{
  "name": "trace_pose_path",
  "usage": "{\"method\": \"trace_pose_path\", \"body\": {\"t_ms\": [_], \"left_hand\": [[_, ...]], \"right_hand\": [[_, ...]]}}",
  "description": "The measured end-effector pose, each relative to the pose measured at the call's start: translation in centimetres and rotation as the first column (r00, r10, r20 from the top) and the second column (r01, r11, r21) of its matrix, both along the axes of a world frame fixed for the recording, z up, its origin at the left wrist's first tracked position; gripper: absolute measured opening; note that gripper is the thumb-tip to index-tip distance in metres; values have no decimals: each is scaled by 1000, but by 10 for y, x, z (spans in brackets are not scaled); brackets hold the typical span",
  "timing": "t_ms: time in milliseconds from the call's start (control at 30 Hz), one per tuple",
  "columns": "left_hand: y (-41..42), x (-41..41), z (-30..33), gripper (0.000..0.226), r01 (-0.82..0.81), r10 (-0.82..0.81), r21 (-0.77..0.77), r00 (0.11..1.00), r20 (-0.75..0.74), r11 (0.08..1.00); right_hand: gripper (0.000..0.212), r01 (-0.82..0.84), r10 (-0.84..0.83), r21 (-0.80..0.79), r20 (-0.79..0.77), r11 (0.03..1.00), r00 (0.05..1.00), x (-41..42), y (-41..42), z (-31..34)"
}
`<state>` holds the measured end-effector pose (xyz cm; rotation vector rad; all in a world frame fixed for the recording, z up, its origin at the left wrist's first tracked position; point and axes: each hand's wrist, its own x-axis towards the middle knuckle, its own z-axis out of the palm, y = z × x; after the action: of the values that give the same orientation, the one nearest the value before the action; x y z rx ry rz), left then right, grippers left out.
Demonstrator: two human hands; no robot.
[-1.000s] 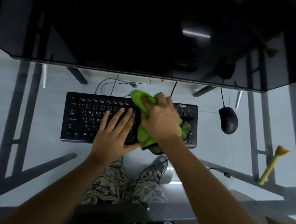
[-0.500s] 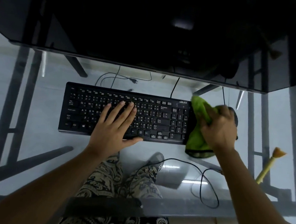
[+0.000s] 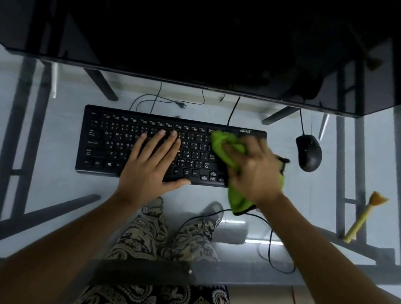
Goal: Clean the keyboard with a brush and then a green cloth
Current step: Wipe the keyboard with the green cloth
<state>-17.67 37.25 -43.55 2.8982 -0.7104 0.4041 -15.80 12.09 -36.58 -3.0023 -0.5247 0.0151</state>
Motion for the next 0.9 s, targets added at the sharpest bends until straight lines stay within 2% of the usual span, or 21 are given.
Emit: {"method": "trace_pose_path", "body": {"t_ms": [133, 200, 333, 433, 533, 633, 767, 900], "left_hand": [[2, 2, 2, 93, 5, -5, -3, 1000, 1, 1000], [3, 1, 1, 93, -3, 3, -12, 1000, 2, 1000], [1, 2, 5, 92, 1, -2, -16, 1000, -26, 1000], [-1, 3, 7, 91, 4, -6, -33, 998, -56, 999], [0, 2, 5, 90, 9, -10, -24, 998, -65, 1000], [3, 2, 2, 90, 24, -25, -7, 997, -79, 1000], [1, 4, 5, 94, 22, -23, -13, 997, -76, 1000], [-2, 4, 5, 89, 12, -14, -23, 997, -76, 1000]], "right_hand": [[53, -321, 321, 19, -82, 947, 943, -8, 33, -5], [54, -384, 383, 12, -96, 923, 919, -4, 9, -4], [55, -359, 353, -44, -100, 932, 930, 7, -37, 5], [53, -357, 355, -26, -63, 934, 933, 3, -5, 1], [50, -447, 445, -2, -80, 895, 892, -3, 35, 0], [51, -534, 529, -3, -126, 846, 839, -9, 23, 1], [46, -434, 430, -19, -107, 901, 896, -8, 4, 1], [39, -397, 397, 12, -46, 918, 917, -16, 54, 0]]}}
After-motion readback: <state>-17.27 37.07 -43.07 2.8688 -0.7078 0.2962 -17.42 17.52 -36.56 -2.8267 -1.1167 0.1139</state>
